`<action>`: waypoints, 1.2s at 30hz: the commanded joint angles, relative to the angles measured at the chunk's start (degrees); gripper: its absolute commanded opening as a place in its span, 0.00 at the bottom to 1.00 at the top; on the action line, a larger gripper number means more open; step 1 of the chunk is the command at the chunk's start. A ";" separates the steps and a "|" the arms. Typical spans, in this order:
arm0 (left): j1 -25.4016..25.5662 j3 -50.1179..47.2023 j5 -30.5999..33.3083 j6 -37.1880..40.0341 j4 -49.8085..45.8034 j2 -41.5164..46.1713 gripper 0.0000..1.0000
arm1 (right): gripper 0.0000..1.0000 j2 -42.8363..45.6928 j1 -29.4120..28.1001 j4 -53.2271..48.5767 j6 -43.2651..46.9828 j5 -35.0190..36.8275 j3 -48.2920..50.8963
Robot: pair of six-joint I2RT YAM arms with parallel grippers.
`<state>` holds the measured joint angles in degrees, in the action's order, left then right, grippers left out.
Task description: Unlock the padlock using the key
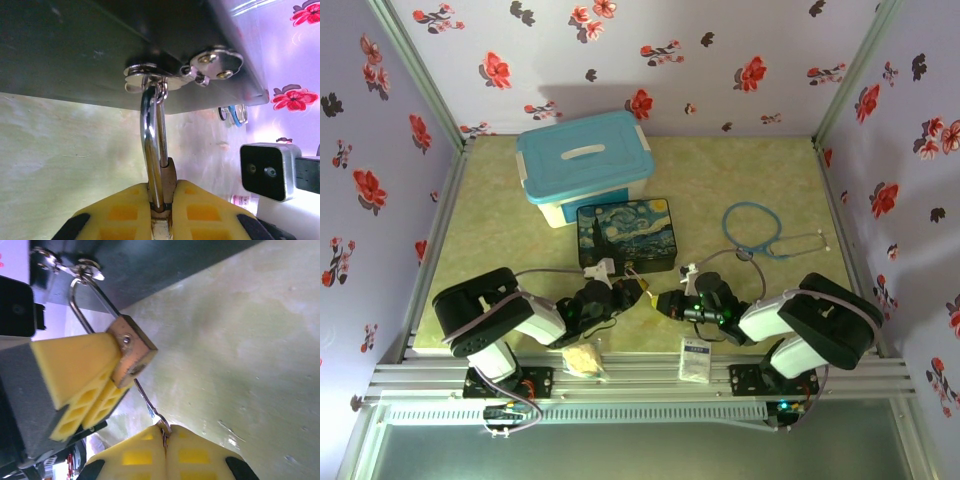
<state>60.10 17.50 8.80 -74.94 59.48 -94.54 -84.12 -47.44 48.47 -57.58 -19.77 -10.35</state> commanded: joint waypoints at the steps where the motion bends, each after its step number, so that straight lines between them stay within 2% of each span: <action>1: -0.60 0.00 0.08 -1.15 6.34 0.64 0.01 | 0.00 -0.54 0.78 0.05 -0.01 -0.08 -0.21; 13: -0.51 -0.06 -0.27 -2.17 7.07 -0.16 0.00 | 0.00 -7.43 1.12 12.62 -2.60 -1.59 0.11; 36: -0.51 -1.41 0.34 -1.84 7.35 -0.69 0.00 | 0.00 -7.56 1.39 12.75 -2.44 -2.44 1.43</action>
<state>60.10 15.99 8.78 -76.29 61.95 -94.85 -91.74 -46.41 58.94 -59.24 -21.28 -9.45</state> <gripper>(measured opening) 0.114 0.064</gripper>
